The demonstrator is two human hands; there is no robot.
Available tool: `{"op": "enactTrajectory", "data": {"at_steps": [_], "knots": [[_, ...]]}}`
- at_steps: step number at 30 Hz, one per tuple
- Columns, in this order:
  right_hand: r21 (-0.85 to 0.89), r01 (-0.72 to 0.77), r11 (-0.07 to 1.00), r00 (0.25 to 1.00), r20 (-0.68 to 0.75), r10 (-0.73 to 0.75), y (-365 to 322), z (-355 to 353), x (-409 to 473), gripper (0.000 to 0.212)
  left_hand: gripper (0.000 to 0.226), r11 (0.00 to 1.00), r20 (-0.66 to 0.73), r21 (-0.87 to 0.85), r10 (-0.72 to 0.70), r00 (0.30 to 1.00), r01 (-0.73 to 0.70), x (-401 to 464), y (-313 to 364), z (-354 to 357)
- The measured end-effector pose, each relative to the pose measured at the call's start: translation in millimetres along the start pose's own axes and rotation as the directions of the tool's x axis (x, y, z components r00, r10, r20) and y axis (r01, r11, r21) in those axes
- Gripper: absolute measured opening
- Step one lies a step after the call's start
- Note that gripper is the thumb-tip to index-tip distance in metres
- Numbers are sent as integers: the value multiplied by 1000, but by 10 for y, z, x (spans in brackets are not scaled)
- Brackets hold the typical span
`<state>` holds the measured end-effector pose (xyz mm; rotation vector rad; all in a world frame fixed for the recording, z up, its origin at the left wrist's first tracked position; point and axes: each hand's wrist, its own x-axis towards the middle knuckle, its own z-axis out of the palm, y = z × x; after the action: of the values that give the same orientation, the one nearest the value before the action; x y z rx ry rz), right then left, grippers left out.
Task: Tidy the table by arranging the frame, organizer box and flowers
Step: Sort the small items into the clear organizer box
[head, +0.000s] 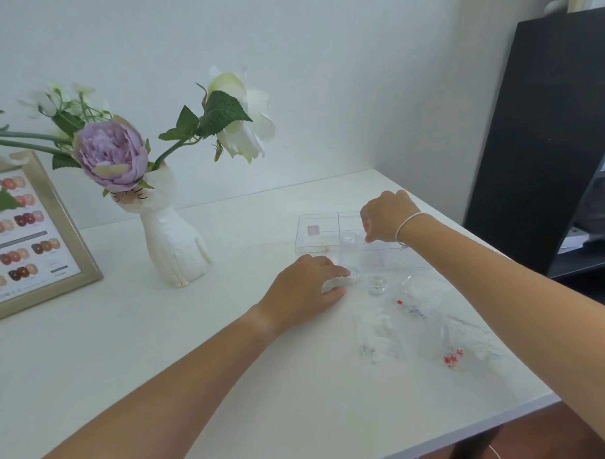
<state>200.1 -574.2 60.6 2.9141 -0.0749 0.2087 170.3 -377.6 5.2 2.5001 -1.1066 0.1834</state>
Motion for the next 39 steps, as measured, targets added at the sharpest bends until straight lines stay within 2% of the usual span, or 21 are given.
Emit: {"op": "enactTrajectory", "data": {"at_steps": [9,13,17,21,25,30,39], "knots": [[-36,2,999,999,-33,-3,-14,32,-1,19,21,999,-72,-51,-14,997,10,33,26,47],[104,31,994,994,-110,-20,37,-42,-148,23,21,993,-53,-98,-67,996,62,40,45,44],[320,126,939,970,-236,-50,52,-174,-524,14,20,988,-56,-121,-100,993,92,59,62,48],[449,139,883,985,-152,-78,67,-160,-859,7,17,979,-64,-166,-134,989,122,63,77,72],[467,112,877,993,-79,-85,50,-15,-1002,15,14,968,-67,-210,-153,986,136,38,106,105],[464,92,881,995,-67,-68,-57,121,-1060,26,11,964,-77,-240,-135,988,113,-1,124,49],[481,78,873,996,-73,-49,-108,171,-1073,21,9,963,-145,-263,-97,985,56,-12,159,-228]]}}
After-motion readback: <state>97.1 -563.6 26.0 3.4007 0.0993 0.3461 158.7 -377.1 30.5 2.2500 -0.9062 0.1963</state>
